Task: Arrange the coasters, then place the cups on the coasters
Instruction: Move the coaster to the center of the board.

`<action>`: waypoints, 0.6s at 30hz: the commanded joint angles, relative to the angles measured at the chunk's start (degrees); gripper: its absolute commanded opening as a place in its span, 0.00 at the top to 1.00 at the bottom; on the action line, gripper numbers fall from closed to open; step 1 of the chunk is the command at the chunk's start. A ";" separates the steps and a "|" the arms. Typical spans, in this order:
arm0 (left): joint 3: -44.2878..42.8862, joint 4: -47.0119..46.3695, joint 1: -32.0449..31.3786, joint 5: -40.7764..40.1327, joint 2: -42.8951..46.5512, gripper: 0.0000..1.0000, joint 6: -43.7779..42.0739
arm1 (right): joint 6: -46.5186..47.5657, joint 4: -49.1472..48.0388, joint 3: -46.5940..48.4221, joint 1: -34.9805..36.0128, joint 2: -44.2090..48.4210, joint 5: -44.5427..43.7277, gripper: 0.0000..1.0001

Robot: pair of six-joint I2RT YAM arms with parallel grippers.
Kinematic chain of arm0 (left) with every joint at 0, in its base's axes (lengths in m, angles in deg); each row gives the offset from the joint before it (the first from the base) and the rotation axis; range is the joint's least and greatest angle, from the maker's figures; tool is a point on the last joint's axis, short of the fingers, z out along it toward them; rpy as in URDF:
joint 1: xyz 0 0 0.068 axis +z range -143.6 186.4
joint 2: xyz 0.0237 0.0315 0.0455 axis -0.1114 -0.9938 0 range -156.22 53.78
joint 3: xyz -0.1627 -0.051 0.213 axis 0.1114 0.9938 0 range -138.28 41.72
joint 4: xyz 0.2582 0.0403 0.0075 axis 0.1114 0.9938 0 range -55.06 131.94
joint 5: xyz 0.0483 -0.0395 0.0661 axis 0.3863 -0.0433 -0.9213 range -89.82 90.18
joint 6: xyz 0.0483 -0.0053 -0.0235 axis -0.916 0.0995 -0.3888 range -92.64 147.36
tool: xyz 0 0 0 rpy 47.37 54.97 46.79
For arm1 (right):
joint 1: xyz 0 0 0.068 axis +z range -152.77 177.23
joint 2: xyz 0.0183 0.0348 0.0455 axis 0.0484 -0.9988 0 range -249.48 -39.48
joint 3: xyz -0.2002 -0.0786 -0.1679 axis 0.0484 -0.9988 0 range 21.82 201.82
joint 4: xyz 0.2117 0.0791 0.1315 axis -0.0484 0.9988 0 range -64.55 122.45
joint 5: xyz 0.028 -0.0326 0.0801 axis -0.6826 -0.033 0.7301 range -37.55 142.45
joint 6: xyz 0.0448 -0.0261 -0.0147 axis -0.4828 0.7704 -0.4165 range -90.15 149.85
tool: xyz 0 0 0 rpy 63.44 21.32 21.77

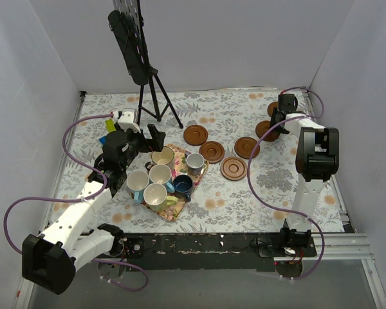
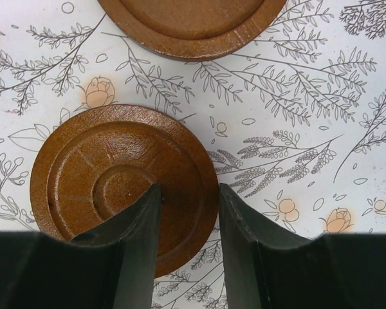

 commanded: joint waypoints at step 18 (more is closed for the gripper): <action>-0.30 -0.36 -0.19 -0.26 1.73 0.02 -0.70 | -1.05 4.05 5.55 -1.81 -6.26 -1.42 0.67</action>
